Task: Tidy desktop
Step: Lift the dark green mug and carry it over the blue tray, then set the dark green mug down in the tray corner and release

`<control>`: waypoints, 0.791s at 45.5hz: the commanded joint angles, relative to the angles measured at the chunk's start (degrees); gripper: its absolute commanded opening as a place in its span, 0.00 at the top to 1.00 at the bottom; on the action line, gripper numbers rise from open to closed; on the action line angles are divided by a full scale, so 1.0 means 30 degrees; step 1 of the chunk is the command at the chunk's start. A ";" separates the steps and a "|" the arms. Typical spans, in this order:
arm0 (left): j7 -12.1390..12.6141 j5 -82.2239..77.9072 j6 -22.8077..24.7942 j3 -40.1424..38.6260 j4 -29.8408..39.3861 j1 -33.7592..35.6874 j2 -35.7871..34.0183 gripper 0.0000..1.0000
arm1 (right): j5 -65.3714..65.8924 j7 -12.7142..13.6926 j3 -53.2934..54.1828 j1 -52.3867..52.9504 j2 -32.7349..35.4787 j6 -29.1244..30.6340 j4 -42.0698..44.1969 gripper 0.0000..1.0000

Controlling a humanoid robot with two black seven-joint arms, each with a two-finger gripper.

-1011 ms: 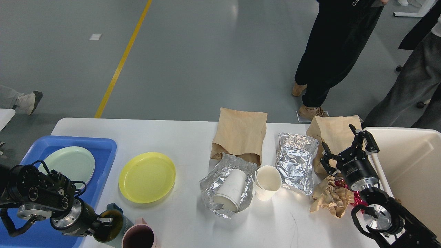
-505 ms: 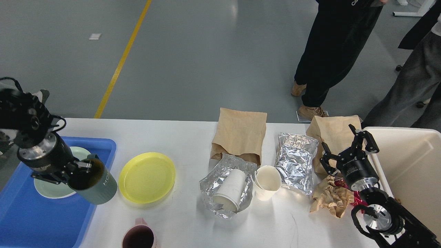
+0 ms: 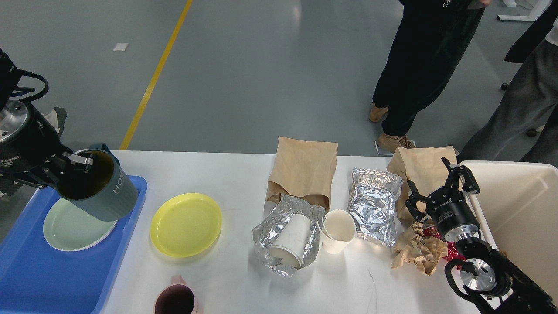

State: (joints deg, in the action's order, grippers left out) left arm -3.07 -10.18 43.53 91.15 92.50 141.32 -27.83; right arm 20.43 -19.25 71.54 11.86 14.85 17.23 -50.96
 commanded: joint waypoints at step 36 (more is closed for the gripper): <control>-0.5159 -0.4663 0.3825 -0.9112 -2.3888 -2.4867 -0.5605 0.97 | -0.0012 -0.0001 0.0000 0.0001 0.0000 0.0000 -0.0005 0.00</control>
State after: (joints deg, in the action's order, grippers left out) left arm -16.34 -24.11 55.02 65.47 24.71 71.44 -44.99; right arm 20.38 -19.25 71.54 11.86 14.85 17.23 -50.97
